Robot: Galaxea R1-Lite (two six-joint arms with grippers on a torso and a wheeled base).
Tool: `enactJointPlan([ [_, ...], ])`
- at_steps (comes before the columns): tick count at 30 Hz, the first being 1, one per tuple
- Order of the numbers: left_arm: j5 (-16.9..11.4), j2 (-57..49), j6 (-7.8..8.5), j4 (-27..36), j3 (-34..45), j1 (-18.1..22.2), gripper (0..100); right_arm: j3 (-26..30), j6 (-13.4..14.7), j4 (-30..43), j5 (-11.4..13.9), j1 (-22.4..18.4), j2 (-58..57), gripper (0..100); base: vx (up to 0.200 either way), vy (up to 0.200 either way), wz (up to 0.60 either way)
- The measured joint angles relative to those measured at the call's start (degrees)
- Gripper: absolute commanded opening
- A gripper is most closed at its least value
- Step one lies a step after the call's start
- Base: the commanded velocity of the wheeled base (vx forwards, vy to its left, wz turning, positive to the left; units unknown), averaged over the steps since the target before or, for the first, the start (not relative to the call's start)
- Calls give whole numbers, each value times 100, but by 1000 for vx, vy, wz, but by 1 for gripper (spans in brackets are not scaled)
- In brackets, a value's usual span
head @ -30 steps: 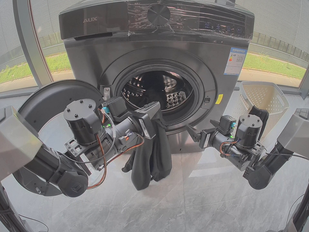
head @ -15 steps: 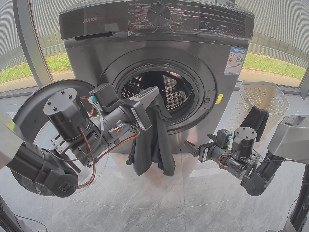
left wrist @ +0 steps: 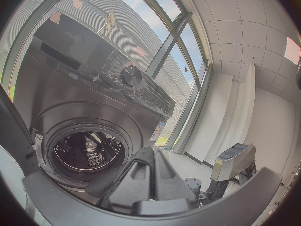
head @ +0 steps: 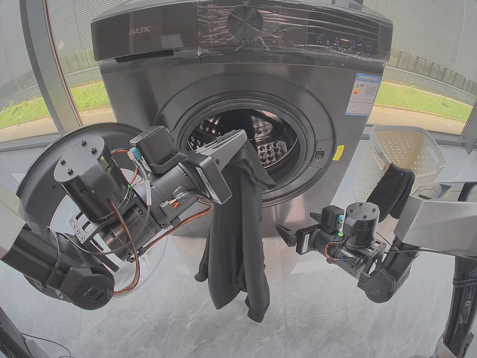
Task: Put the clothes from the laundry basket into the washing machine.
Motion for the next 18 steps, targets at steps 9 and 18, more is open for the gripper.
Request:
enactJointPlan([
  [9,1,-71,-11,-4,-1,-35,0,-269,9,-66,152,201,499,100,0,0,0],
  [18,1,-51,-35,-1,-45,-6,0,-363,7,-313,141,601,944,100,0,0,0],
])
